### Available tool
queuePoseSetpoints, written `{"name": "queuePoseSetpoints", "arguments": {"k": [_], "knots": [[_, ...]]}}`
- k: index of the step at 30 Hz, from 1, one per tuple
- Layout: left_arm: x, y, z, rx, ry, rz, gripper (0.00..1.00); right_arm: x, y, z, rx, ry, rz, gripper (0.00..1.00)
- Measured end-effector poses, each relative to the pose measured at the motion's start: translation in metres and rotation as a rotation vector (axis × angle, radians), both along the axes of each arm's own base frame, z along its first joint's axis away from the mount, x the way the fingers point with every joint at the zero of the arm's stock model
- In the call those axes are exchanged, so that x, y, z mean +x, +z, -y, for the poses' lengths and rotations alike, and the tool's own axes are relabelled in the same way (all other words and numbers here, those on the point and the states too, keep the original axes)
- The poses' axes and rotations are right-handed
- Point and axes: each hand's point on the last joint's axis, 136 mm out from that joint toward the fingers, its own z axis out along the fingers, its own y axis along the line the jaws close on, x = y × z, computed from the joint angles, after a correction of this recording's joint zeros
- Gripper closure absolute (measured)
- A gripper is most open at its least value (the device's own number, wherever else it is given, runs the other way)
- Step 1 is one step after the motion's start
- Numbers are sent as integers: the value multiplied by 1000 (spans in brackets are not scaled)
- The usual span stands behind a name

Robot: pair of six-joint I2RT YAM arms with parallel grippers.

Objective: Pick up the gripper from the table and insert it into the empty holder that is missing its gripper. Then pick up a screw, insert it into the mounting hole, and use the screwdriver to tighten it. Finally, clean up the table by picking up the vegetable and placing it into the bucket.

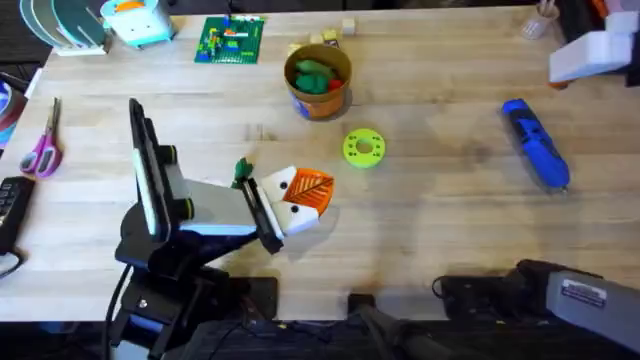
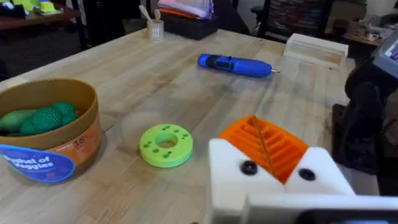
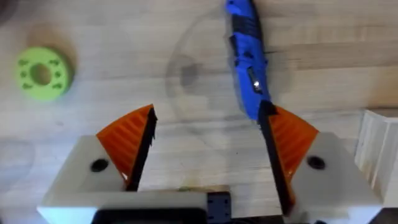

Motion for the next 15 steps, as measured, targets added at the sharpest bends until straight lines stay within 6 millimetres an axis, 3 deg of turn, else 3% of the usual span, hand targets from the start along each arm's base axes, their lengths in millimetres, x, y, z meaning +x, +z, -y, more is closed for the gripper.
{"name": "queuePoseSetpoints", "arguments": {"k": [4,10,15], "knots": [[0,0,0,0,0,0,990,5,-21,28,-31,-12,-62,19],[0,0,0,0,0,0,990,14,-54,34,-83,243,-200,19],[0,0,0,0,0,0,990,21,-81,37,-71,344,-291,19]]}}
